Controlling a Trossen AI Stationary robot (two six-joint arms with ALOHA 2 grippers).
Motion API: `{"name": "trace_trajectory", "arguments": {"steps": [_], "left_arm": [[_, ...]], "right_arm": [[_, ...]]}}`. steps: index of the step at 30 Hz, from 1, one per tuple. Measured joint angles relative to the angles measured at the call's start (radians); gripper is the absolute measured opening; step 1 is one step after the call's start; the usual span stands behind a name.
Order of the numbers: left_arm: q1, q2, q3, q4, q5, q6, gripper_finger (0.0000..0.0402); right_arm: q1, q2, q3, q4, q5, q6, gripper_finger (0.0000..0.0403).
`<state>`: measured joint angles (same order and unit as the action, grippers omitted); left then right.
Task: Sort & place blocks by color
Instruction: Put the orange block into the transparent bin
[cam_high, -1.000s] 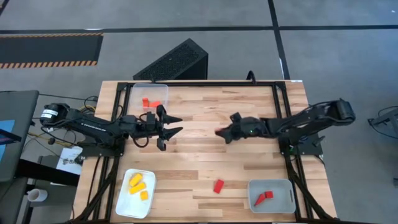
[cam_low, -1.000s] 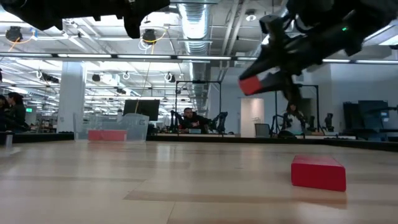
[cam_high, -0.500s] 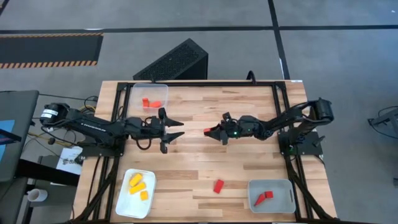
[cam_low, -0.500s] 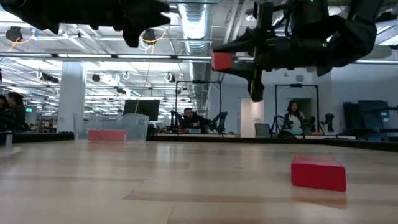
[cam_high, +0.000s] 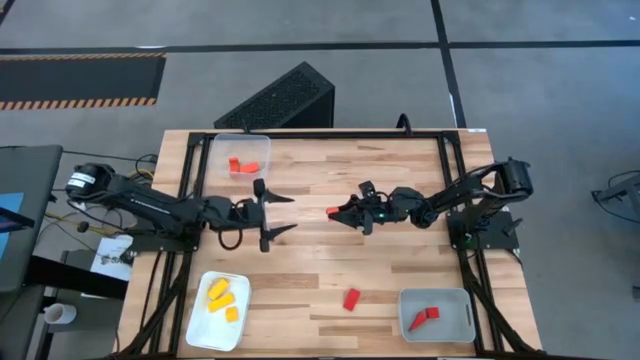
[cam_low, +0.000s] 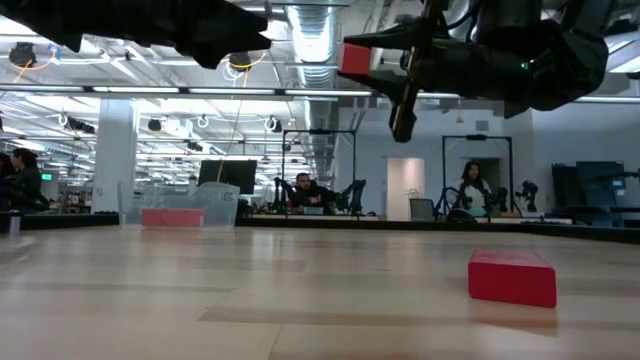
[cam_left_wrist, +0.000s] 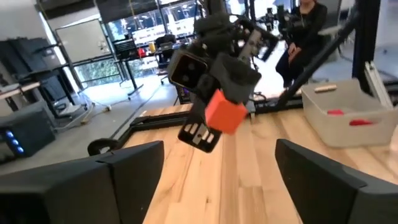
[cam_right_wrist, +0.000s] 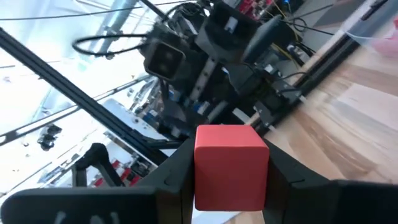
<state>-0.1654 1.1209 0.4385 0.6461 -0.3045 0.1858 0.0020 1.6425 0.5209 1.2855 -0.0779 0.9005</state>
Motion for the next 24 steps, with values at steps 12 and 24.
{"name": "trace_trajectory", "arguments": {"steps": [12,24], "left_arm": [[-0.024,0.266,0.147,0.003,-0.085,0.162,0.0307],[-0.024,0.429,0.262,0.002,-0.088,0.166,0.0307]], "right_arm": [[0.02,0.0,0.0,0.033,-0.004,-0.001,0.0138],[0.065,0.0,0.0,0.035,-0.019,-0.017,0.0147]]}}
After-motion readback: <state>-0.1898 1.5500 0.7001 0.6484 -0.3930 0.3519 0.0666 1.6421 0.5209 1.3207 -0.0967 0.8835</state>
